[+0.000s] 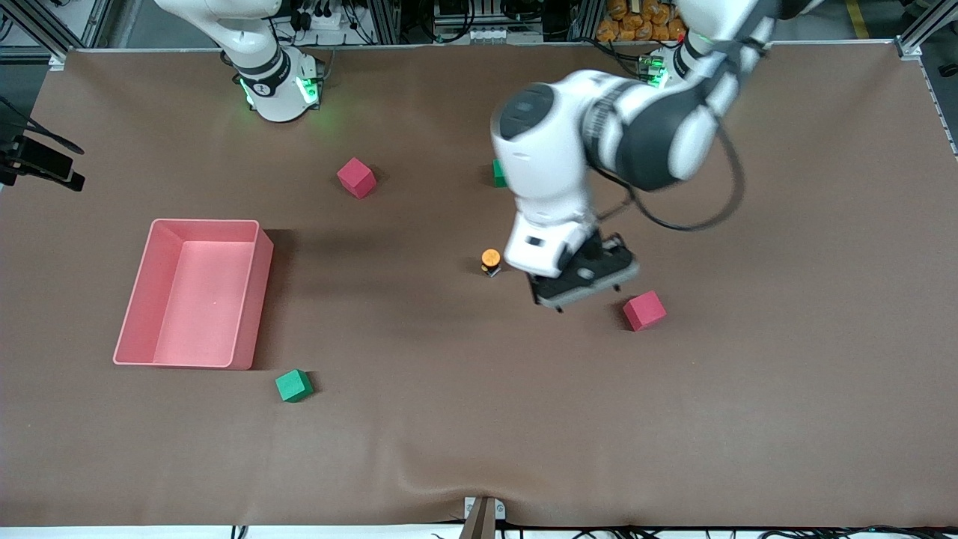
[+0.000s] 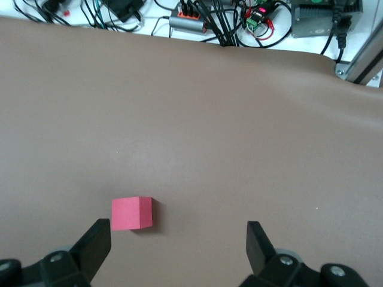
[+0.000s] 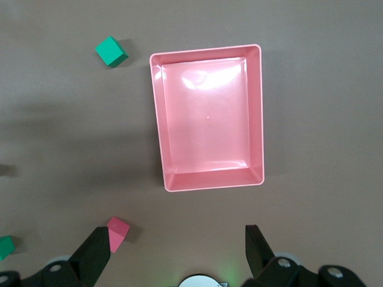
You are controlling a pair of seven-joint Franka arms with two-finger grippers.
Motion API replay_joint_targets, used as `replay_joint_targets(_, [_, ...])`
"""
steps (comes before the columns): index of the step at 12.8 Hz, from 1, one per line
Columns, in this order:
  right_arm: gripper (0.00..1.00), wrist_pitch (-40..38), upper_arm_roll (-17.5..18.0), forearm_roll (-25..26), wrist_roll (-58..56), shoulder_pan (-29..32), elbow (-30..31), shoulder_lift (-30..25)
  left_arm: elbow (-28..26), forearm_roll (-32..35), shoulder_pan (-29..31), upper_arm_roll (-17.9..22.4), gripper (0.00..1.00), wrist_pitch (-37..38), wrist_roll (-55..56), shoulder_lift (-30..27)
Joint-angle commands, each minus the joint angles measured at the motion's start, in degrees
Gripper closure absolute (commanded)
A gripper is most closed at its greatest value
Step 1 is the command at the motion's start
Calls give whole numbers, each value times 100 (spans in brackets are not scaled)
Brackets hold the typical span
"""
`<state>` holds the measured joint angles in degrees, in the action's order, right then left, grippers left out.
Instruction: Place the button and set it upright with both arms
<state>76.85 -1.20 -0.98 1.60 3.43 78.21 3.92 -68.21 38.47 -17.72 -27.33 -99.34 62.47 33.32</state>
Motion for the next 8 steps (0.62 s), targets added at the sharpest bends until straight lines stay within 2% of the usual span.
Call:
replay_joint_targets(1, [0, -74, 24, 90, 78, 0, -25, -58, -149, -94, 900, -747, 0, -156, -505, -80])
replay_joint_targets(5, [0, -74, 24, 90, 78, 0, -25, -58, -149, -620, 1542, -958, 0, -165, -1174, -132])
replay_joint_targets(8, [0, -74, 15, 90, 78, 9, -25, -66, -149, -1085, 1552, -897, 0, -156, -1439, -448])
